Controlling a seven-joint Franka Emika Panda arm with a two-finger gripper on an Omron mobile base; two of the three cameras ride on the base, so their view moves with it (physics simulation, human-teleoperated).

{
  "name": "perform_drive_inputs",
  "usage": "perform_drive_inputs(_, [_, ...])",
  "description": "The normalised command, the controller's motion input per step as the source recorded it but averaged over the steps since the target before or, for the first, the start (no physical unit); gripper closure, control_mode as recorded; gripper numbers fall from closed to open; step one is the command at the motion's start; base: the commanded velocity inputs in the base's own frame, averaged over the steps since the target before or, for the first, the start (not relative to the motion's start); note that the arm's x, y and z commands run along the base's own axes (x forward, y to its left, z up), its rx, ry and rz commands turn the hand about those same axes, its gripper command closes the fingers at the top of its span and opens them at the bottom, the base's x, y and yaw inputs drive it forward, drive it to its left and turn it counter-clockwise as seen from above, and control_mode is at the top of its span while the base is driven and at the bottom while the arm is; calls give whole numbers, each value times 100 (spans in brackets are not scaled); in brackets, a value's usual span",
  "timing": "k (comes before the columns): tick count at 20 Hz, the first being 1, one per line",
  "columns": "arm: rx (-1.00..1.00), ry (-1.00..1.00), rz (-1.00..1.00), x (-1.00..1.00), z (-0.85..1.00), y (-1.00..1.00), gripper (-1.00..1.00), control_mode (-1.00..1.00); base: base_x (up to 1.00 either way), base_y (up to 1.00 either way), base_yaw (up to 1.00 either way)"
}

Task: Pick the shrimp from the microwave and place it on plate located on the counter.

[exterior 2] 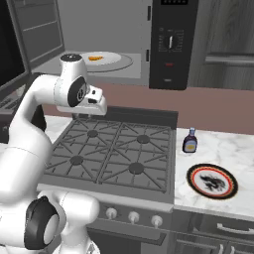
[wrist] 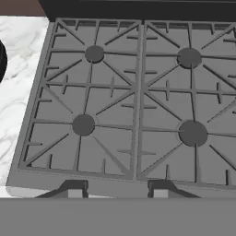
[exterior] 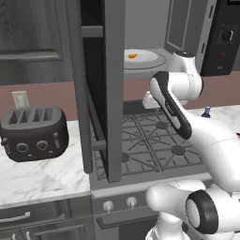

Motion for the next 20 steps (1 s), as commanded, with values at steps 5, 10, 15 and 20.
perform_drive_inputs(5, [-5,-2,0,-5,-1,2,-100,-100,0,0,0])
perform_drive_inputs(10, [-4,-19,-1,-13,87,21,-100,-100,0,0,0])
perform_drive_inputs(15, [0,-47,-6,-1,100,11,-100,-100,0,0,0])
perform_drive_inputs(20, [17,-31,-11,6,100,0,-100,-100,0,0,0])
